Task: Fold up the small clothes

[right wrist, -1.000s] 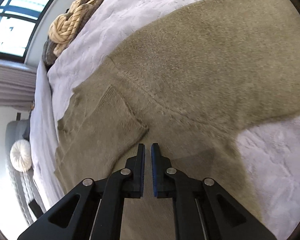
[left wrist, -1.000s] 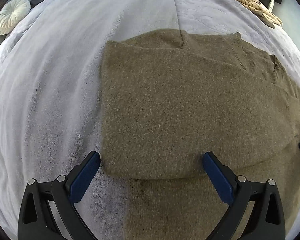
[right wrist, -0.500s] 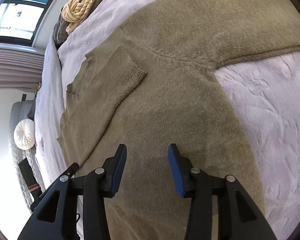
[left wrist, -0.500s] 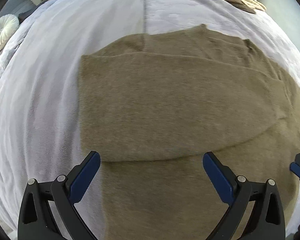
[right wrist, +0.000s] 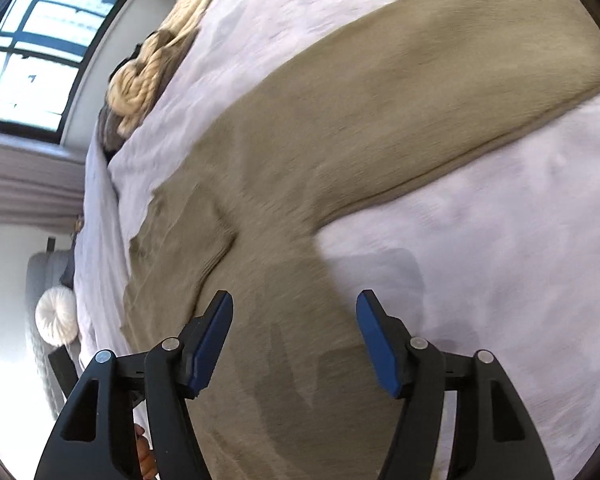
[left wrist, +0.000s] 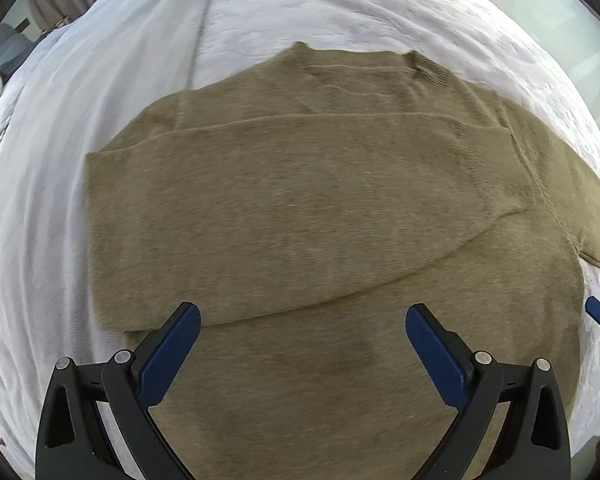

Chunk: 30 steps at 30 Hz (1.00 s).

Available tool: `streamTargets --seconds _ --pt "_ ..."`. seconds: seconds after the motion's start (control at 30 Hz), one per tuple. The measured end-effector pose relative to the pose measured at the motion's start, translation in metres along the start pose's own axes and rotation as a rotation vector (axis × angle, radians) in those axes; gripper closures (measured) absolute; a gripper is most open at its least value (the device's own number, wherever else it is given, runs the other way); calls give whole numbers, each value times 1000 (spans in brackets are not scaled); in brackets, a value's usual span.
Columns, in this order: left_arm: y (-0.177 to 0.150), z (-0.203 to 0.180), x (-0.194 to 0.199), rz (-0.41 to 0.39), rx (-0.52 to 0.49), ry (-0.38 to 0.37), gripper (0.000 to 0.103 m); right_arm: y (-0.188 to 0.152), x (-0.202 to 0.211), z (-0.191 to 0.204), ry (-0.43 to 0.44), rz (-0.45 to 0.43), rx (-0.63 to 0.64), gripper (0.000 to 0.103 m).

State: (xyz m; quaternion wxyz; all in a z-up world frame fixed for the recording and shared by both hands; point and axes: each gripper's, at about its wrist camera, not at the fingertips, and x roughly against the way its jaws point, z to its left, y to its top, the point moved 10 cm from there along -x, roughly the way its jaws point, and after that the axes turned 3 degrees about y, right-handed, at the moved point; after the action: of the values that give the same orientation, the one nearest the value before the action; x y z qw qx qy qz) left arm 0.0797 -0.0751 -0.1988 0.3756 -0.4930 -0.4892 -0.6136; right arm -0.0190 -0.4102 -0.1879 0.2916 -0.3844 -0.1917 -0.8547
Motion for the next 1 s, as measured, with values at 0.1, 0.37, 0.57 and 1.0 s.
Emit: streamTargets --seconds 0.1,0.37,0.57,1.0 --pt "3 -21 0 6 -21 -3 0 12 9 -18 -6 -19 -50 35" --pt "23 -69 -3 21 -55 -35 0 52 44 -68 -21 -137 -173 35" --pt "28 -114 0 28 -82 -79 0 90 80 -107 -36 -259 -279 35" --pt "33 -154 -6 42 -117 -90 0 155 112 -146 26 -391 -411 40"
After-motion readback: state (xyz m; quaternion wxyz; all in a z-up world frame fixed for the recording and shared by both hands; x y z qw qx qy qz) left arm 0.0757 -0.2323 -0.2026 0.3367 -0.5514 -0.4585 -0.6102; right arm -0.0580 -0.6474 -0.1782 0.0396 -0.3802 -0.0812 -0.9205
